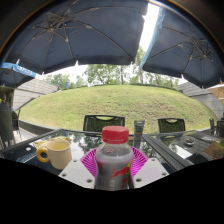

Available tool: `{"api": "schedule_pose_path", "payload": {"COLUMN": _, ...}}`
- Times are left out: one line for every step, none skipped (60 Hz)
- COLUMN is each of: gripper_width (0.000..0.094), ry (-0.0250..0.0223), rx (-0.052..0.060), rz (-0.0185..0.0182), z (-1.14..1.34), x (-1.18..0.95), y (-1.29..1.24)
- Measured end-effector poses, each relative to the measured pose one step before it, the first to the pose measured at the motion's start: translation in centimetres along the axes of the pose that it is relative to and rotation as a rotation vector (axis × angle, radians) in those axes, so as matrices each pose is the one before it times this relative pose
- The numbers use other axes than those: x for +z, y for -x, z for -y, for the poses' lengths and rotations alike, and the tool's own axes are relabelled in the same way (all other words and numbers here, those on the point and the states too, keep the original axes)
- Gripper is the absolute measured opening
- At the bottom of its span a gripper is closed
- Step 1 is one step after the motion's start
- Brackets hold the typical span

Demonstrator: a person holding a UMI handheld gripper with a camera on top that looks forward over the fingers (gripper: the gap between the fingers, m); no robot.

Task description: Pour water

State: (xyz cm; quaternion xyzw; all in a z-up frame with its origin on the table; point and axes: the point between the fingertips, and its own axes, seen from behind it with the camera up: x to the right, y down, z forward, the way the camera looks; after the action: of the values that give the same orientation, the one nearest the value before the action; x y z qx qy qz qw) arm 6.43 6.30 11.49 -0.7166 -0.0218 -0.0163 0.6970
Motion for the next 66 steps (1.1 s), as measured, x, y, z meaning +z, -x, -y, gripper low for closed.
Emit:
{"api": "schedule_pose_path", "payload": {"gripper_width": 0.0367, "ry": -0.00221, "rx": -0.0002, "rz": -0.00402, "z": 0.022, "x": 0.021, "y": -0.048}}
{"api": "schedule_pose_path", "payload": {"gripper_width": 0.0352, "ry": -0.00119, "rx": -0.0023, "rz": -0.00450, "z": 0.006, "x": 0.059, "y": -0.077}}
{"api": "schedule_pose_path", "payload": {"gripper_width": 0.0352, "ry": 0.00103, "rx": -0.0024, "rz": -0.00102, "z": 0.208, "x": -0.149, "y": 0.298}}
{"api": "schedule_pose_path", "payload": {"gripper_width": 0.0351, "ry": 0.00301, "rx": -0.0020, "rz": 0.00158, "z": -0.043, "x": 0.075, "y": 0.124}}
{"api": "schedule_pose_path", "payload": {"gripper_width": 0.0351, "ry": 0.00411, "rx": -0.0067, "rz": 0.00329, "z": -0.032, "x": 0.095, "y": 0.143}}
{"api": "schedule_pose_path", "payload": {"gripper_width": 0.0352, "ry": 0.00588, "rx": -0.0128, "rz": 0.00473, "z": -0.040, "x": 0.136, "y": 0.171}}
{"api": "schedule_pose_path", "payload": {"gripper_width": 0.0352, "ry": 0.00649, "rx": -0.0198, "rz": 0.00418, "z": 0.014, "x": 0.178, "y": 0.117}}
{"api": "schedule_pose_path", "payload": {"gripper_width": 0.0351, "ry": -0.00052, "rx": -0.0297, "rz": -0.00588, "z": 0.268, "x": -0.070, "y": -0.076}}
{"api": "schedule_pose_path", "payload": {"gripper_width": 0.0352, "ry": -0.00512, "rx": -0.0293, "rz": -0.01072, "z": 0.302, "x": 0.144, "y": -0.122}}
{"api": "schedule_pose_path", "payload": {"gripper_width": 0.0351, "ry": -0.00543, "rx": -0.0405, "rz": -0.01280, "z": 0.454, "x": 0.327, "y": -0.118}}
{"api": "schedule_pose_path", "payload": {"gripper_width": 0.0352, "ry": -0.00455, "rx": -0.0493, "rz": -0.01327, "z": 0.456, "x": 0.385, "y": -0.111}}
{"api": "schedule_pose_path", "payload": {"gripper_width": 0.0352, "ry": -0.00287, "rx": -0.0583, "rz": -0.01414, "z": 0.420, "x": 0.631, "y": -0.126}}
{"api": "schedule_pose_path", "payload": {"gripper_width": 0.0352, "ry": -0.00346, "rx": -0.0598, "rz": -0.01446, "z": 0.553, "x": 0.490, "y": -0.101}}
{"api": "schedule_pose_path", "payload": {"gripper_width": 0.0351, "ry": -0.00489, "rx": -0.0610, "rz": -0.01302, "z": 0.615, "x": 0.546, "y": -0.021}}
{"api": "schedule_pose_path", "payload": {"gripper_width": 0.0351, "ry": -0.00770, "rx": -0.0467, "rz": -0.00606, "z": 0.289, "x": -0.063, "y": -0.611}}
{"api": "schedule_pose_path", "payload": {"gripper_width": 0.0352, "ry": -0.00173, "rx": -0.0758, "rz": -0.00821, "z": 0.897, "x": 0.700, "y": 0.843}}
{"api": "schedule_pose_path", "payload": {"gripper_width": 0.0351, "ry": -0.00863, "rx": -0.0705, "rz": -0.00823, "z": 0.822, "x": 0.600, "y": 0.140}}
{"api": "schedule_pose_path", "payload": {"gripper_width": 0.0352, "ry": -0.00804, "rx": -0.0740, "rz": -0.00761, "z": 0.847, "x": 0.566, "y": 0.197}}
{"api": "schedule_pose_path", "payload": {"gripper_width": 0.0351, "ry": -0.00602, "rx": -0.0816, "rz": -0.00558, "z": 0.647, "x": 0.597, "y": 0.136}}
{"api": "schedule_pose_path", "payload": {"gripper_width": 0.0350, "ry": -0.00741, "rx": -0.0830, "rz": -0.00553, "z": 0.799, "x": 0.578, "y": 0.227}}
{"api": "schedule_pose_path", "payload": {"gripper_width": 0.0351, "ry": -0.00927, "rx": -0.0860, "rz": -0.00508, "z": 0.854, "x": 0.559, "y": 0.278}}
{"api": "schedule_pose_path", "payload": {"gripper_width": 0.0351, "ry": -0.01252, "rx": -0.0789, "rz": -0.00851, "z": 0.823, "x": 0.194, "y": -0.301}}
{"api": "schedule_pose_path", "payload": {"gripper_width": 0.0352, "ry": -0.01195, "rx": -0.0632, "rz": -0.00628, "z": -1.205, "x": 1.910, "y": 1.354}}
{"api": "schedule_pose_path", "payload": {"gripper_width": 0.0352, "ry": -0.00946, "rx": -0.0888, "rz": -0.00371, "z": 0.682, "x": 0.405, "y": 0.246}}
{"api": "schedule_pose_path", "payload": {"gripper_width": 0.0352, "ry": -0.00878, "rx": -0.0873, "rz": -0.00419, "z": 0.672, "x": 0.389, "y": 0.249}}
{"api": "schedule_pose_path", "payload": {"gripper_width": 0.0353, "ry": -0.00729, "rx": -0.0864, "rz": -0.00431, "z": 0.598, "x": 0.312, "y": 0.282}}
{"api": "schedule_pose_path", "payload": {"gripper_width": 0.0352, "ry": -0.00667, "rx": -0.0869, "rz": -0.00514, "z": 0.547, "x": 0.362, "y": 0.256}}
{"api": "schedule_pose_path", "payload": {"gripper_width": 0.0352, "ry": -0.00814, "rx": -0.0847, "rz": -0.00501, "z": 0.534, "x": 0.301, "y": 0.218}}
{"api": "schedule_pose_path", "payload": {"gripper_width": 0.0352, "ry": -0.01165, "rx": -0.0810, "rz": -0.00484, "z": 0.579, "x": 0.227, "y": 0.274}}
{"api": "schedule_pose_path", "payload": {"gripper_width": 0.0353, "ry": -0.01669, "rx": -0.1101, "rz": 0.00243, "z": 2.061, "x": -0.853, "y": -1.383}}
{"api": "schedule_pose_path", "payload": {"gripper_width": 0.0353, "ry": -0.01425, "rx": -0.0540, "rz": -0.00030, "z": -0.620, "x": -0.038, "y": 0.622}}
{"api": "schedule_pose_path", "payload": {"gripper_width": 0.0353, "ry": -0.01369, "rx": -0.0710, "rz": -0.00304, "z": 0.532, "x": 0.253, "y": 0.267}}
{"api": "schedule_pose_path", "payload": {"gripper_width": 0.0351, "ry": -0.01005, "rx": -0.0638, "rz": -0.00154, "z": 0.066, "x": -0.009, "y": 0.314}}
{"api": "schedule_pose_path", "payload": {"gripper_width": 0.0352, "ry": -0.00602, "rx": -0.0575, "rz": -0.00340, "z": 0.156, "x": 0.061, "y": 0.316}}
{"api": "schedule_pose_path", "payload": {"gripper_width": 0.0353, "ry": -0.00121, "rx": -0.0493, "rz": -0.00258, "z": -0.123, "x": -0.017, "y": 0.251}}
{"api": "schedule_pose_path", "payload": {"gripper_width": 0.0352, "ry": -0.00586, "rx": -0.0533, "rz": -0.00529, "z": 1.763, "x": 0.961, "y": -0.352}}
{"api": "schedule_pose_path", "payload": {"gripper_width": 0.0354, "ry": -0.00414, "rx": -0.0330, "rz": -0.00086, "z": -0.656, "x": -0.103, "y": 0.282}}
{"api": "schedule_pose_path", "payload": {"gripper_width": 0.0355, "ry": -0.00505, "rx": -0.0326, "rz": -0.00057, "z": 0.250, "x": 0.129, "y": 0.195}}
{"api": "schedule_pose_path", "payload": {"gripper_width": 0.0353, "ry": -0.00600, "rx": -0.0333, "rz": 0.00094, "z": 0.281, "x": 0.141, "y": 0.229}}
{"api": "schedule_pose_path", "payload": {"gripper_width": 0.0353, "ry": 0.00165, "rx": -0.0443, "rz": 0.00538, "z": 1.360, "x": 0.249, "y": -0.110}}
{"api": "schedule_pose_path", "payload": {"gripper_width": 0.0354, "ry": -0.00640, "rx": -0.0357, "rz": 0.00020, "z": 0.435, "x": 0.164, "y": 0.141}}
{"api": "schedule_pose_path", "payload": {"gripper_width": 0.0354, "ry": -0.00691, "rx": -0.0167, "rz": -0.00173, "z": -0.414, "x": 0.107, "y": 0.565}}
{"api": "schedule_pose_path", "payload": {"gripper_width": 0.0355, "ry": -0.00804, "rx": -0.0571, "rz": -0.00564, "z": 0.854, "x": 0.290, "y": -0.503}}
{"api": "schedule_pose_path", "payload": {"gripper_width": 0.0355, "ry": -0.00318, "rx": 0.0004, "rz": -0.01965, "z": -0.717, "x": 1.033, "y": 2.624}}
{"api": "schedule_pose_path", "payload": {"gripper_width": 0.0355, "ry": 0.00088, "rx": -0.0124, "rz": -0.00269, "z": -0.074, "x": 0.097, "y": 0.024}}
{"api": "schedule_pose_path", "payload": {"gripper_width": 0.0356, "ry": 0.00407, "rx": -0.0066, "rz": -0.00217, "z": -0.063, "x": 0.173, "y": 0.002}}
{"api": "schedule_pose_path", "payload": {"gripper_width": 0.0355, "ry": 0.00910, "rx": 0.0007, "rz": 0.00009, "z": -0.255, "x": 0.154, "y": 0.230}}
{"api": "schedule_pose_path", "payload": {"gripper_width": 0.0357, "ry": 0.00860, "rx": 0.0003, "rz": 0.00445, "z": -0.255, "x": 0.215, "y": 0.190}}
{"api": "schedule_pose_path", "payload": {"gripper_width": 0.0357, "ry": 0.00067, "rx": -0.0067, "rz": 0.00601, "z": 0.107, "x": -0.391, "y": 0.031}}
{"api": "schedule_pose_path", "payload": {"gripper_width": 0.0357, "ry": 0.00570, "rx": 0.0097, "rz": 0.00580, "z": -0.193, "x": 0.211, "y": 0.226}}
{"api": "schedule_pose_path", "payload": {"gripper_width": 0.0358, "ry": 0.00279, "rx": 0.0114, "rz": 0.00367, "z": -0.148, "x": 0.183, "y": 0.126}}
{"api": "schedule_pose_path", "payload": {"gripper_width": 0.0358, "ry": -0.00066, "rx": 0.0119, "rz": 0.00551, "z": -0.091, "x": 0.178, "y": 0.157}}
{"api": "schedule_pose_path", "payload": {"gripper_width": 0.0358, "ry": -0.00279, "rx": 0.0156, "rz": 0.00677, "z": -0.071, "x": 0.216, "y": 0.178}}
{"api": "schedule_pose_path", "payload": {"gripper_width": 0.0356, "ry": -0.00111, "rx": 0.0090, "rz": 0.00613, "z": -0.359, "x": 0.543, "y": -0.227}}
{"api": "schedule_pose_path", "payload": {"gripper_width": 0.0358, "ry": 0.00076, "rx": 0.0223, "rz": 0.00197, "z": -0.219, "x": -0.942, "y": 0.074}}
{"api": "schedule_pose_path", "payload": {"gripper_width": 0.0356, "ry": 0.00360, "rx": 0.0268, "rz": -0.00231, "z": -0.387, "x": 0.288, "y": -0.218}}
{"api": "schedule_pose_path", "payload": {"gripper_width": 0.0357, "ry": 0.00138, "rx": 0.0384, "rz": -0.00615, "z": -0.365, "x": 0.254, "y": -0.386}}
{"api": "schedule_pose_path", "payload": {"gripper_width": 0.0354, "ry": -0.00017, "rx": 0.0496, "rz": -0.00692, "z": -0.669, "x": 0.371, "y": -0.434}}
{"api": "schedule_pose_path", "payload": {"gripper_width": 0.0357, "ry": -0.00059, "rx": 0.0651, "rz": -0.00614, "z": -0.535, "x": -0.050, "y": -0.457}}
{"api": "schedule_pose_path", "payload": {"gripper_width": 0.0355, "ry": 0.01864, "rx": 0.0457, "rz": 0.01323, "z": 0.092, "x": 0.977, "y": -2.445}}
{"api": "schedule_pose_path", "payload": {"gripper_width": 0.0355, "ry": -0.00307, "rx": 0.0954, "rz": -0.02124, "z": -0.480, "x": -1.541, "y": 1.372}}
{"api": "schedule_pose_path", "payload": {"gripper_width": 0.0355, "ry": 0.00909, "rx": 0.0922, "rz": -0.00985, "z": -0.482, "x": 0.303, "y": -0.775}}
{"api": "schedule_pose_path", "payload": {"gripper_width": 0.0356, "ry": 0.01132, "rx": 0.0973, "rz": -0.01010, "z": -0.513, "x": 0.320, "y": -0.791}}
{"api": "schedule_pose_path", "payload": {"gripper_width": 0.0356, "ry": 0.00983, "rx": 0.0985, "rz": -0.00813, "z": -0.416, "x": 0.349, "y": -0.766}}
{"api": "schedule_pose_path", "payload": {"gripper_width": 0.0357, "ry": 0.00851, "rx": 0.0994, "rz": -0.00688, "z": -0.405, "x": -0.974, "y": -0.884}}
{"api": "schedule_pose_path", "payload": {"gripper_width": 0.0358, "ry": 0.00586, "rx": 0.0961, "rz": -0.00192, "z": -0.355, "x": 0.285, "y": -0.714}}
